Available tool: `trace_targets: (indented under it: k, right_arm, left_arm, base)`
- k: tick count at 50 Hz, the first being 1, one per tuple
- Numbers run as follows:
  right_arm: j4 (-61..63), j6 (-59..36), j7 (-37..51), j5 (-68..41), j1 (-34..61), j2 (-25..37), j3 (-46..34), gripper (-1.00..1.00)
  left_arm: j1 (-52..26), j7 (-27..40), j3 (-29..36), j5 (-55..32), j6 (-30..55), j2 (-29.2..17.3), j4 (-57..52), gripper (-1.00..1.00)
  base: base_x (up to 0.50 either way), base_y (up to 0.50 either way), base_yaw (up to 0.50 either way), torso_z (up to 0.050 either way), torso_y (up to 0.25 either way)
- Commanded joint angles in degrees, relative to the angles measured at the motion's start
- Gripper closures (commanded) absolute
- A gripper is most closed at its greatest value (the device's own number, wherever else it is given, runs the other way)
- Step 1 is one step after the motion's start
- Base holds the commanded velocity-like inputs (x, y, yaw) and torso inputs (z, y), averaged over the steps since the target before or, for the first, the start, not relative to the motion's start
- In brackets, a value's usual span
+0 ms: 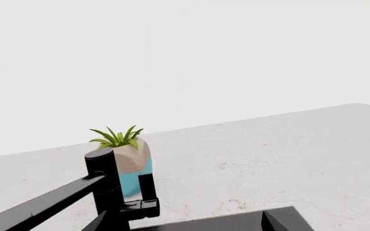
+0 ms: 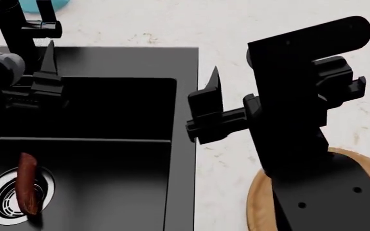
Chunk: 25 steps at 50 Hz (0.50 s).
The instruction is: Pick the salami from the sink and place it on the plate located on the counter
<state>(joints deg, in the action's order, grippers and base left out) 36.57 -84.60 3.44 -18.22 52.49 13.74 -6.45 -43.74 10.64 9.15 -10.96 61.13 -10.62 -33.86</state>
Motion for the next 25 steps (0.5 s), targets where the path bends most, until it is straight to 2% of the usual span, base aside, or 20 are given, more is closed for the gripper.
trace_targets:
  k: [1, 5, 9, 25]
  right_arm:
    - [1.12, -0.94, 0.22, -0.66, 0.03, 0.38, 1.01, -1.0]
    - [1.33, -1.1, 0.54, -0.69, 0.15, 0.61, 0.7, -1.0]
    - [1.21, -1.27, 0.66, -0.85, 0.48, 0.69, 0.85, -1.0]
    - [1.21, -1.27, 0.66, -0.85, 0.48, 0.69, 0.85, -1.0]
  left_arm:
    - [-0.05, 0.46, 0.56, -0.1, -0.01, -0.25, -0.28, -1.0]
    - [-0.22, 0.66, 1.05, 0.1, 0.47, -0.64, 0.45, -1.0]
    - [-1.14, 0.88, 2.28, 0.16, 4.82, -1.31, 1.4, -1.0]
    - [-1.14, 0.88, 2.28, 0.16, 4.82, -1.31, 1.4, -1.0]
  base:
    - [0.0, 0.0, 0.0, 0.0, -0.152]
    - [0.0, 0.0, 0.0, 0.0, 0.0]
    - [0.0, 0.0, 0.0, 0.0, 0.0]
    - [0.0, 0.0, 0.0, 0.0, 0.0]
